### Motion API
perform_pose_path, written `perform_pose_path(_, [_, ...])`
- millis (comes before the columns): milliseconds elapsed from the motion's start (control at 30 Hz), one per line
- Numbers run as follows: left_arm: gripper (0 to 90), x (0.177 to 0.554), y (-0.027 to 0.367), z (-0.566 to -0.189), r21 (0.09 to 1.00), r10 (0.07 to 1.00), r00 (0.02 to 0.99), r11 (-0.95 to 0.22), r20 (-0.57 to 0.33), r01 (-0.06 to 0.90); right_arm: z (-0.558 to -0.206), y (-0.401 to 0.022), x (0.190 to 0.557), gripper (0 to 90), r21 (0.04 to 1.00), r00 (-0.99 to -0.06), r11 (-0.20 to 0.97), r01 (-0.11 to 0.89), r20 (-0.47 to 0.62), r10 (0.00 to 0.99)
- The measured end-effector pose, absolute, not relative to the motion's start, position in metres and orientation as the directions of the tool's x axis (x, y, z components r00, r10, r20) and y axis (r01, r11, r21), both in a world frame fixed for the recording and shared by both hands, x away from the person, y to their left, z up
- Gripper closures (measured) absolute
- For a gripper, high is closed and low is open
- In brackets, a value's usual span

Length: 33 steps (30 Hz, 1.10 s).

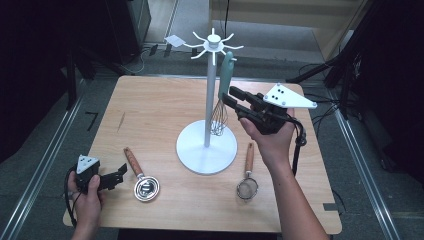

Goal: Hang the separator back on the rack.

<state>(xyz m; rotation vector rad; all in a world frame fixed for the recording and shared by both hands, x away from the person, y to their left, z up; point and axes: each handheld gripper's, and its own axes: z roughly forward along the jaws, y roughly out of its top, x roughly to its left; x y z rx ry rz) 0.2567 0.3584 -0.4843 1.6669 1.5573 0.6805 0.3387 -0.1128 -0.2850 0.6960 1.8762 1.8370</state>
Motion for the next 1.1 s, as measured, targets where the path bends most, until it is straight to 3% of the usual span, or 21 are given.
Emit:
perform_pose_path(233, [0.0, 0.257, 0.358, -0.484, 0.805, 0.987, 0.12, 0.013, -0.104, 0.594, -0.272, -0.115, 0.335, 90.0, 1.0, -0.766, -0.016, 0.014, 0.021, 0.643])
perform_pose_path(533, [0.0, 0.257, 0.358, -0.484, 0.804, 0.987, 0.122, 0.012, -0.105, 0.594, -0.249, -0.114, 0.338, 90.0, 0.997, -0.722, -0.061, -0.043, 0.011, 0.692])
perform_pose_path(1100, [0.0, 0.257, 0.358, -0.484, 0.803, 0.987, 0.121, 0.014, -0.106, 0.596, -0.242, -0.102, 0.335, 90.0, 0.996, -0.755, -0.055, -0.063, -0.011, 0.655])
